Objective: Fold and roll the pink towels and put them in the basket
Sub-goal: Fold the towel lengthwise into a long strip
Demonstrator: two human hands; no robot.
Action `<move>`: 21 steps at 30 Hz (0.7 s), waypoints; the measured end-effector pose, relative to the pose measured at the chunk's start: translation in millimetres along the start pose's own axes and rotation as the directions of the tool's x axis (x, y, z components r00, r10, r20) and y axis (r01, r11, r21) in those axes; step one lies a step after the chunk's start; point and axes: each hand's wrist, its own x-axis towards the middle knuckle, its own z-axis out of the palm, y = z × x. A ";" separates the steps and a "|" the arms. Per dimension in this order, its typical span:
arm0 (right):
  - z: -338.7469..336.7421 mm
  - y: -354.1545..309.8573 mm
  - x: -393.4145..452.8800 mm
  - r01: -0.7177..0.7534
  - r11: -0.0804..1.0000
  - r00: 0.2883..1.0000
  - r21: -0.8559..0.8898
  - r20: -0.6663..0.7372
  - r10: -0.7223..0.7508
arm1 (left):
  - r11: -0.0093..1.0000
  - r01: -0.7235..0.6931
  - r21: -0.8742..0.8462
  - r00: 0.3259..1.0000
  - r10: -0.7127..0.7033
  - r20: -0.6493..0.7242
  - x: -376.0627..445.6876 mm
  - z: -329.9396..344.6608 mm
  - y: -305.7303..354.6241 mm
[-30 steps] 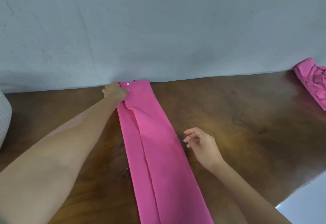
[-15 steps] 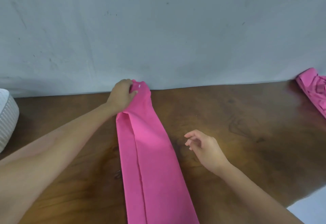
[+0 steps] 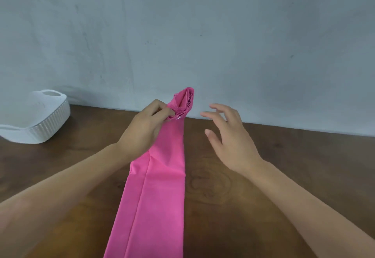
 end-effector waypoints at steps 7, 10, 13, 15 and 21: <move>-31.5 -18.5 -12.2 0.233 0.972 0.972 0.027 -0.038 -0.232 | 0.989 0.080 0.122 0.990 -0.065 -0.127 -12.4 -34.6 84.7; -46.1 -24.4 -16.4 0.296 0.955 0.954 0.033 -0.058 -0.294 | 0.982 0.140 0.130 0.983 -0.121 -0.140 -19.1 -44.9 114.1; -62.5 -30.6 -24.5 0.338 0.937 0.938 0.090 -0.116 -0.327 | 0.967 0.178 0.184 0.967 -0.137 -0.213 -27.2 -52.5 128.1; -73.3 -35.5 -31.3 0.387 0.918 0.917 0.085 -0.135 -0.375 | 0.972 0.169 0.160 0.956 -0.122 -0.268 -32.9 -61.9 136.1; -97.0 -68.5 -49.1 0.454 0.891 0.891 0.016 -0.033 -0.453 | 0.993 0.114 -0.032 0.976 -0.117 -0.181 -46.7 -107.8 160.5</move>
